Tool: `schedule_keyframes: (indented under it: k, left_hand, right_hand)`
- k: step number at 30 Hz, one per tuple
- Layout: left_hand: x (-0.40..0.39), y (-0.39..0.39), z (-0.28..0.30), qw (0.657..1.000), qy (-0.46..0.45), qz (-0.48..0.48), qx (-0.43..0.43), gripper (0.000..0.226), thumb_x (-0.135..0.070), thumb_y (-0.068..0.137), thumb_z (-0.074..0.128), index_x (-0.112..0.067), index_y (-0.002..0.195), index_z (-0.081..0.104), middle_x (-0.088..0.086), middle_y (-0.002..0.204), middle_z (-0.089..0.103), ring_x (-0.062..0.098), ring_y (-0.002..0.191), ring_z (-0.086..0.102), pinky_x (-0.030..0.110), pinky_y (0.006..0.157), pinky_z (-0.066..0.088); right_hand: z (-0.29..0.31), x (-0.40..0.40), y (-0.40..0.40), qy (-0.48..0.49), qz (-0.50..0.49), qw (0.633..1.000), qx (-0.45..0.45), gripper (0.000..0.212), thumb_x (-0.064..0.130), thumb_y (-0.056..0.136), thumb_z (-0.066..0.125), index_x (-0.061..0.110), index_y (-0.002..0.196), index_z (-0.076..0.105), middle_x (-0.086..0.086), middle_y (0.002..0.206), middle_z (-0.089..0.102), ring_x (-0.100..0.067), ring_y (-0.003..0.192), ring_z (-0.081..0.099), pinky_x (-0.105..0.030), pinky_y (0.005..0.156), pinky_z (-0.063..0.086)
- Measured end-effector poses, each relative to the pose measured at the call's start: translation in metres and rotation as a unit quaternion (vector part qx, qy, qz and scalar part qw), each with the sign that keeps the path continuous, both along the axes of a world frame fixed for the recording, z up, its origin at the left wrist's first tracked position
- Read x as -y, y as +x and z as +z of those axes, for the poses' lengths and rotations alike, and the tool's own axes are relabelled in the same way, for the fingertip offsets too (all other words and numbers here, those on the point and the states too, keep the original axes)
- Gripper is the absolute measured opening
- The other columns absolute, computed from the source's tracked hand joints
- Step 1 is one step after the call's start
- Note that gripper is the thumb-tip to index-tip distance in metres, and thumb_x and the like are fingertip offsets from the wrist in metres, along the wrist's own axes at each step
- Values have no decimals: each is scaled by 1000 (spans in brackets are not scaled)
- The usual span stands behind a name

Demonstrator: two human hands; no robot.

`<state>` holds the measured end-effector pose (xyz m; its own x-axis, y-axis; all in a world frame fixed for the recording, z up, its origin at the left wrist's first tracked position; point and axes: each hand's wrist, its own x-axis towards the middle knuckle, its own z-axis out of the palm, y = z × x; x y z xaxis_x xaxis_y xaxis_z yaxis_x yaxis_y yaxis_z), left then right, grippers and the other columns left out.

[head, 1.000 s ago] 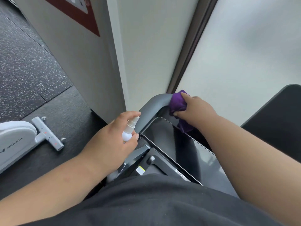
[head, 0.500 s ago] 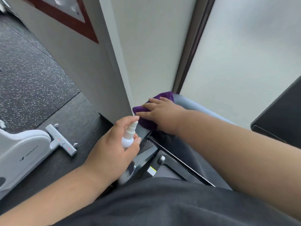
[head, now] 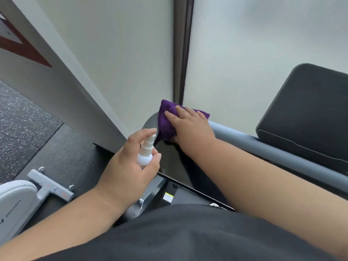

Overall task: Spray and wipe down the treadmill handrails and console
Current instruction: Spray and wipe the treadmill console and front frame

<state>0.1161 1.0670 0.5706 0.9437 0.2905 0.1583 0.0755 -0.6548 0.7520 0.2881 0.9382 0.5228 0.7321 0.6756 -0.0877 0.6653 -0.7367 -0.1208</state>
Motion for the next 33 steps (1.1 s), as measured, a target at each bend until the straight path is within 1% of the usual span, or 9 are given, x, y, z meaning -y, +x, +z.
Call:
schedule_keyframes:
  k: [3,7,10,14,18,22,27,30,33]
  left_hand:
    - [5,1,-3,1000,-5,-16,-4,61,-24,83,67,-61,123,40,-18,94,64,1,83,62,-2,71,38]
    - [3,-3,-4,1000,-5,-16,-2,67,-24,83,67,-68,122,34,-20,94,64,1,80,62,-3,71,37]
    - [-2,-10,-4,1000,-12,-18,-7,65,-25,84,66,-69,121,34,-18,93,64,2,76,61,-1,69,38]
    - [-10,-23,-5,999,-15,-12,-27,63,-30,84,64,-72,120,33,-19,96,64,2,81,62,1,69,39]
    - [-12,-29,-2,999,-4,-9,-33,63,-33,84,63,-74,120,31,-20,98,62,4,85,61,1,69,38]
    - [-11,-31,-1,999,2,-17,-40,65,-31,85,64,-74,120,31,-17,94,64,5,87,61,1,70,39]
    - [-7,-32,-2,999,-9,-15,-46,64,-31,84,65,-75,117,32,-21,97,63,-2,87,60,-1,68,38]
    - [-4,-29,-7,998,-30,-21,-52,66,-28,85,67,-75,116,33,-22,98,63,0,84,61,0,68,39]
    - [-3,-28,-12,998,-39,-19,-56,62,-31,85,66,-74,117,33,-20,97,63,3,79,62,3,69,41]
  right_hand:
    - [-2,28,0,15,-75,997,7,73,45,88,60,35,152,27,-1,154,37,-27,138,36,-44,111,31]
    - [-6,76,-12,7,-115,993,30,75,44,84,64,34,151,32,-2,152,41,-28,134,39,-45,109,35]
    - [-8,90,-17,-1,-123,991,44,77,43,82,67,33,150,32,-4,152,41,-30,135,39,-46,108,35]
    - [-10,62,-17,-34,-101,993,43,81,54,88,58,34,155,18,-9,161,26,-34,145,24,-52,116,23]
    - [-10,2,-11,-20,-47,998,25,84,63,89,53,36,156,10,-7,165,13,-35,149,13,-53,118,13]
    - [-9,-24,-7,-25,-21,999,29,83,58,90,55,36,156,10,-5,164,17,-34,149,15,-52,117,16]
    - [-7,31,-13,-14,-80,996,37,82,54,86,61,36,155,19,-3,160,28,-30,144,25,-48,116,23]
    - [-9,83,-22,-31,-110,992,53,82,52,86,63,34,154,21,-6,159,31,-32,143,28,-49,114,27]
    - [-13,103,-29,-50,-118,990,59,81,51,88,63,34,155,21,-10,160,28,-35,144,26,-52,115,24]
